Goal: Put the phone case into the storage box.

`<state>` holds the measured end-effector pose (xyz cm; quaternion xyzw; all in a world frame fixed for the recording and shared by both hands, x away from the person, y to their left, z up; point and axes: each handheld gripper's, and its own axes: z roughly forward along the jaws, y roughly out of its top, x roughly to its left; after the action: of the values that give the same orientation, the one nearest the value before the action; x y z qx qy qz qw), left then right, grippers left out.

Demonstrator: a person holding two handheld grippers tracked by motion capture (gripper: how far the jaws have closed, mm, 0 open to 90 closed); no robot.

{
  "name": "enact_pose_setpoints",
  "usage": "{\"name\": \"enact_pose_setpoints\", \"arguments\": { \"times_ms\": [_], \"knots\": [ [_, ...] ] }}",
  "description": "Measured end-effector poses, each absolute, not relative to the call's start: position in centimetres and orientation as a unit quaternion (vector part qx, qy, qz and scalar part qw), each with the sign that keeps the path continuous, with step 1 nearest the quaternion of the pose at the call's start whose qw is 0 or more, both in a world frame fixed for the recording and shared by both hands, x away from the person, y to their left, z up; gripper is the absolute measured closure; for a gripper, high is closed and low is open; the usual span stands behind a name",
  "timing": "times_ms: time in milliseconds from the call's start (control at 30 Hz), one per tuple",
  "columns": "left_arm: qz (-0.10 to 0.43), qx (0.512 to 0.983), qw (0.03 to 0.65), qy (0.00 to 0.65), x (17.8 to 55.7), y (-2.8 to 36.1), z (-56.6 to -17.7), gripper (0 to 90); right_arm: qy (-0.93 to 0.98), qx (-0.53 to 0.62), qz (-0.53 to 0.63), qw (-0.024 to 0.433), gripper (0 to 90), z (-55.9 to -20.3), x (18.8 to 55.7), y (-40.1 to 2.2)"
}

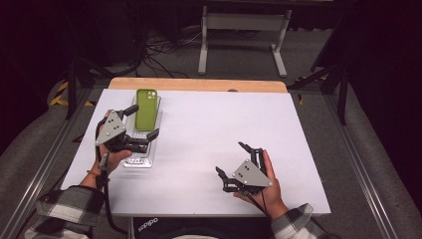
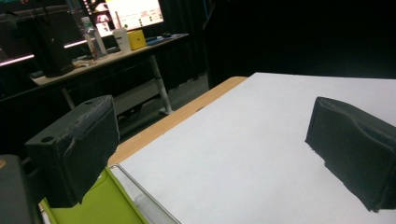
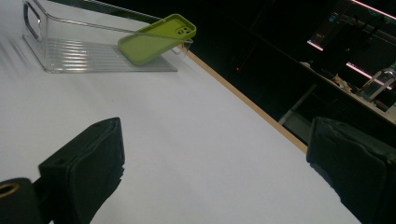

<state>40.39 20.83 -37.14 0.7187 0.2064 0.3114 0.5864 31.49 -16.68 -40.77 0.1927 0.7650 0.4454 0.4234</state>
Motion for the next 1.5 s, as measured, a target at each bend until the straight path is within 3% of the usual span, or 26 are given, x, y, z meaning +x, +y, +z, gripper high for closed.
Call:
{"name": "enact_pose_setpoints", "arguments": {
  "times_ms": [1500],
  "knots": [
    [0.300, 0.745, 0.571, 0.169, 36.0, 18.3, -39.2, 3.7, 0.768, 0.180, 0.457, 0.411, 5.0, -40.6, 31.4, -16.3]
  ]
}}
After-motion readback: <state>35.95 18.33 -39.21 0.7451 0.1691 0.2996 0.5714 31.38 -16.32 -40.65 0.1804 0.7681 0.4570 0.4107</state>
